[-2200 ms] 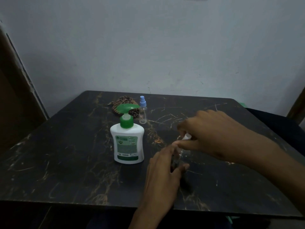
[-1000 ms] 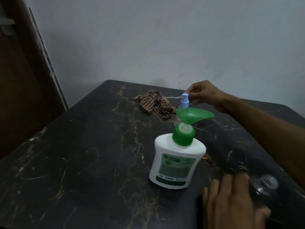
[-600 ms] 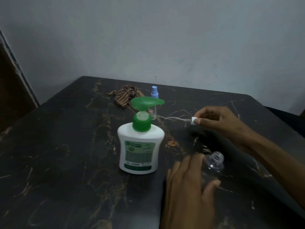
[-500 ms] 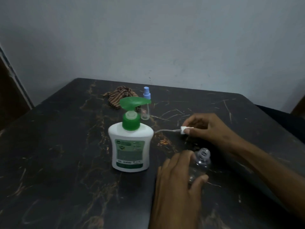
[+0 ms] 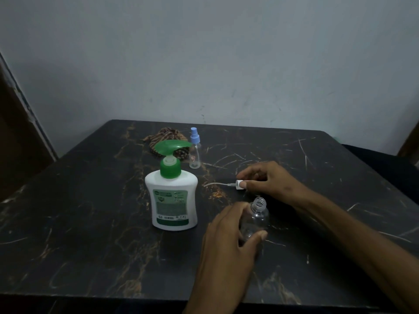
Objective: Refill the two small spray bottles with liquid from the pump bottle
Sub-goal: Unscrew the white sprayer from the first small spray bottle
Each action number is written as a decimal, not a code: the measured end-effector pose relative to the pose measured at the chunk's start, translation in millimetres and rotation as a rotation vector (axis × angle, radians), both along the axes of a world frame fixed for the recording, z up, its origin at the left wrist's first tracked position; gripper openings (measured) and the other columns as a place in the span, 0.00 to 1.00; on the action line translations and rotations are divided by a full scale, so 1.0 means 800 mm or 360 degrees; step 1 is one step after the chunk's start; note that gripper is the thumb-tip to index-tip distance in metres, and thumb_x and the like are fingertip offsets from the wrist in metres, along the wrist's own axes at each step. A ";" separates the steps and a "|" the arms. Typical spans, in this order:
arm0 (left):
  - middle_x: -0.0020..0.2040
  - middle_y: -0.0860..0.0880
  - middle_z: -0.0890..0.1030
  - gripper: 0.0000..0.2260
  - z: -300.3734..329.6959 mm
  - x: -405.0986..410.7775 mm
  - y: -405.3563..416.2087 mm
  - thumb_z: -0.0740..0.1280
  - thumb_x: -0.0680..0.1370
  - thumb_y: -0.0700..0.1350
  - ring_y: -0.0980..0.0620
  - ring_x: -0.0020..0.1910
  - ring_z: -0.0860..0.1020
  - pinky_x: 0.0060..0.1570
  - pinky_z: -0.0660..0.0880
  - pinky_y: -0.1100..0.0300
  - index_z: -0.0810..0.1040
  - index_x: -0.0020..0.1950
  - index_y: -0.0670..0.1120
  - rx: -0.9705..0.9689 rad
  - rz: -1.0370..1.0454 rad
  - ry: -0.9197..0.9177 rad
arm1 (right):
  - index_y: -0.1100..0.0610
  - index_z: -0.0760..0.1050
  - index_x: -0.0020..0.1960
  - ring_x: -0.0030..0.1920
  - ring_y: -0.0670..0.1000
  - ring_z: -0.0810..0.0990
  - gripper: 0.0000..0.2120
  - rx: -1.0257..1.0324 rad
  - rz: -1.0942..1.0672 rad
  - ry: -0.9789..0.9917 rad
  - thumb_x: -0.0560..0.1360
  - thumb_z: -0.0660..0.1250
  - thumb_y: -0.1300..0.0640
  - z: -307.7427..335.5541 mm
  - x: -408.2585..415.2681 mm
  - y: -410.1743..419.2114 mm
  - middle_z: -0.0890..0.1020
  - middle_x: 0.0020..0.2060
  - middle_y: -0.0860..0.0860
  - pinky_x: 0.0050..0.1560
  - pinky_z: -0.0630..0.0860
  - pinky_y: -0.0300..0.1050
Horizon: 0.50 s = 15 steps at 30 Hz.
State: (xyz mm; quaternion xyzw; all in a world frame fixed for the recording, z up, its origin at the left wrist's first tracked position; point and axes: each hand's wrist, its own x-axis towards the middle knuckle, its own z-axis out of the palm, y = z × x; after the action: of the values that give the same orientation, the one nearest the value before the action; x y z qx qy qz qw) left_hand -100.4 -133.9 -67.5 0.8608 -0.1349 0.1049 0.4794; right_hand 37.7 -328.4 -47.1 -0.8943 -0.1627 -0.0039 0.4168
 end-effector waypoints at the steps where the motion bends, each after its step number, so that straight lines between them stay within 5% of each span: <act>1: 0.45 0.59 0.75 0.20 0.002 -0.001 0.000 0.76 0.75 0.52 0.61 0.46 0.74 0.48 0.68 0.70 0.76 0.65 0.63 -0.0012 0.0001 -0.0009 | 0.46 0.85 0.54 0.49 0.46 0.86 0.09 0.0011 -0.0008 0.0001 0.75 0.76 0.47 0.000 -0.001 -0.001 0.87 0.49 0.45 0.55 0.83 0.55; 6: 0.43 0.60 0.78 0.18 0.011 -0.003 -0.001 0.78 0.74 0.48 0.62 0.44 0.77 0.43 0.70 0.73 0.76 0.55 0.66 -0.0003 0.0012 -0.0054 | 0.45 0.84 0.56 0.53 0.40 0.83 0.09 0.0098 -0.0159 -0.0155 0.77 0.73 0.46 0.006 -0.019 -0.004 0.86 0.52 0.43 0.59 0.81 0.52; 9: 0.45 0.59 0.80 0.16 0.011 -0.002 -0.001 0.77 0.74 0.49 0.61 0.44 0.77 0.45 0.71 0.71 0.80 0.60 0.59 0.0035 0.0020 -0.0078 | 0.41 0.81 0.58 0.55 0.36 0.79 0.09 0.0100 -0.0278 -0.0321 0.79 0.69 0.45 0.019 -0.065 -0.007 0.82 0.54 0.39 0.56 0.78 0.42; 15: 0.46 0.59 0.81 0.13 0.011 -0.003 -0.004 0.75 0.75 0.54 0.59 0.43 0.78 0.42 0.72 0.68 0.77 0.57 0.57 0.0110 0.0061 -0.0040 | 0.44 0.79 0.63 0.59 0.44 0.83 0.13 0.0229 -0.0083 -0.0256 0.80 0.68 0.44 -0.002 -0.175 0.005 0.84 0.57 0.42 0.59 0.79 0.47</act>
State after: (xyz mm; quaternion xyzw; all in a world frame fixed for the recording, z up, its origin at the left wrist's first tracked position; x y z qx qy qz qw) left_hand -102.6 -137.3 -58.9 0.8779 -0.1280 0.1201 0.4455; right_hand -102.6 -324.7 -48.9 -0.8627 -0.1717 -0.0984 0.4653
